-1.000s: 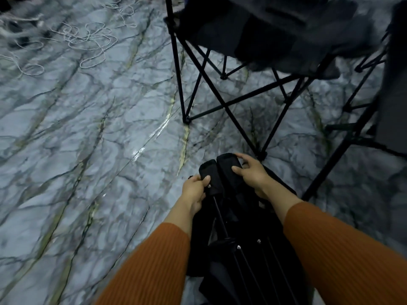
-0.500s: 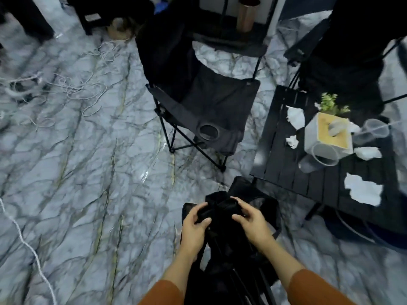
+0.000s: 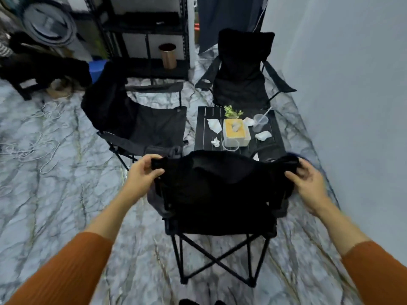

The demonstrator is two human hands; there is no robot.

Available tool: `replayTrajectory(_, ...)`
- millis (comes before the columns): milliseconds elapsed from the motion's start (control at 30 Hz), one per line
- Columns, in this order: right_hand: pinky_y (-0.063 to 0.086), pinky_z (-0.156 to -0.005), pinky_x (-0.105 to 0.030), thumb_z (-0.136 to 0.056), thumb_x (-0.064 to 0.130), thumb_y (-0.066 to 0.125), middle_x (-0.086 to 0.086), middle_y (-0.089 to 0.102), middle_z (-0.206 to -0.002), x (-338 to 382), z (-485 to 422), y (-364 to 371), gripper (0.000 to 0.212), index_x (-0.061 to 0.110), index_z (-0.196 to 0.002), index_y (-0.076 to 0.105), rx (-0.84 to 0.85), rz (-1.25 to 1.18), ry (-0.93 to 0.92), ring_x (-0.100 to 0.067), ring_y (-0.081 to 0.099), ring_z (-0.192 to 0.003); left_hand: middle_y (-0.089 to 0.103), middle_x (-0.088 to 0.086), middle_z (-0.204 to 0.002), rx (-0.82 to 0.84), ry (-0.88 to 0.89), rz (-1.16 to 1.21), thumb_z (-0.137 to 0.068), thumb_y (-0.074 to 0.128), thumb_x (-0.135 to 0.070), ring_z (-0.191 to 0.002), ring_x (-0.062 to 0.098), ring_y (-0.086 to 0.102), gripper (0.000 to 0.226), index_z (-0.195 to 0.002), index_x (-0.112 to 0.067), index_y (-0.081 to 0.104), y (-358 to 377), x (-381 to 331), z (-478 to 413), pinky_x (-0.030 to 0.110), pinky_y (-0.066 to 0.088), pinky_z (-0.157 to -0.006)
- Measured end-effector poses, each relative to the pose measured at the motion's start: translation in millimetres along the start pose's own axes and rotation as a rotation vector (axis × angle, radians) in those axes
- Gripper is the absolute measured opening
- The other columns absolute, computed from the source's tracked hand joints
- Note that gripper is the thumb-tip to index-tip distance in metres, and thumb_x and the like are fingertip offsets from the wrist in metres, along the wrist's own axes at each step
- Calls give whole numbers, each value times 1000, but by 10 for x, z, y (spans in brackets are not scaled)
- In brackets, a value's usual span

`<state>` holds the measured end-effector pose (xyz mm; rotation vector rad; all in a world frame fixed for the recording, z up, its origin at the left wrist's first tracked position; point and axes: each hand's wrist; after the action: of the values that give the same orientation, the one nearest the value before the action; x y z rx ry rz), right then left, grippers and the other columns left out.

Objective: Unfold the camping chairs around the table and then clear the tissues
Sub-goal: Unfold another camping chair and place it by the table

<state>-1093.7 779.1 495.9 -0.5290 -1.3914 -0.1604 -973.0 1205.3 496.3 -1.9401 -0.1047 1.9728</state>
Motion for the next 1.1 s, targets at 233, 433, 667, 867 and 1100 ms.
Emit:
replayTrajectory(233,52,-97,-42,-86,-10,62,-18,65,-115,-302,865,-589,40,2,-123,54,-47,41,74,-26,63,-106,67,-4,-84,204,61,-170,-84,65,9,-79,11,68,36,-93,-25,61,-84,4,657,25,56,-74)
replayTrajectory(433,52,-82,-25,-86,-12,60,-20,62,-113,-768,1393,-642,32,-1,-115,56,-176,107,210,-33,59,-105,65,-2,-83,193,34,-316,-80,68,9,-78,14,66,40,-86,-28,57,334,493,1277,25,54,-73)
replayTrajectory(667,38,-55,-28,-82,-6,65,-6,60,-71,-1478,2132,-974,26,16,-75,54,-154,433,252,-27,58,-69,62,-9,-79,337,72,-503,-85,61,4,-73,7,61,35,-88,-30,52,856,905,2045,26,49,-65)
replayTrajectory(867,31,-52,-32,-86,-13,50,-11,55,-69,-1789,2245,-868,29,14,-77,51,-224,469,300,-30,49,-62,63,-6,-77,322,49,-570,-82,61,11,-72,3,60,28,-85,-16,60,977,1050,2263,16,46,-65)
replayTrajectory(1100,34,-52,-27,-82,-17,49,-1,54,-69,-1765,1874,-1054,28,10,-84,56,-289,494,260,-22,47,-62,61,0,-79,221,41,-620,-78,53,19,-71,14,57,32,-85,-12,60,1348,922,1834,9,41,-63)
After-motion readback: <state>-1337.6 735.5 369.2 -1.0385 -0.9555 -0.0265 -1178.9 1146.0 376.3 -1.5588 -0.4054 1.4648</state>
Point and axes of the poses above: each hand's wrist, its own z-axis away from the middle knuckle, its own y-axis out of the palm, x = y × z
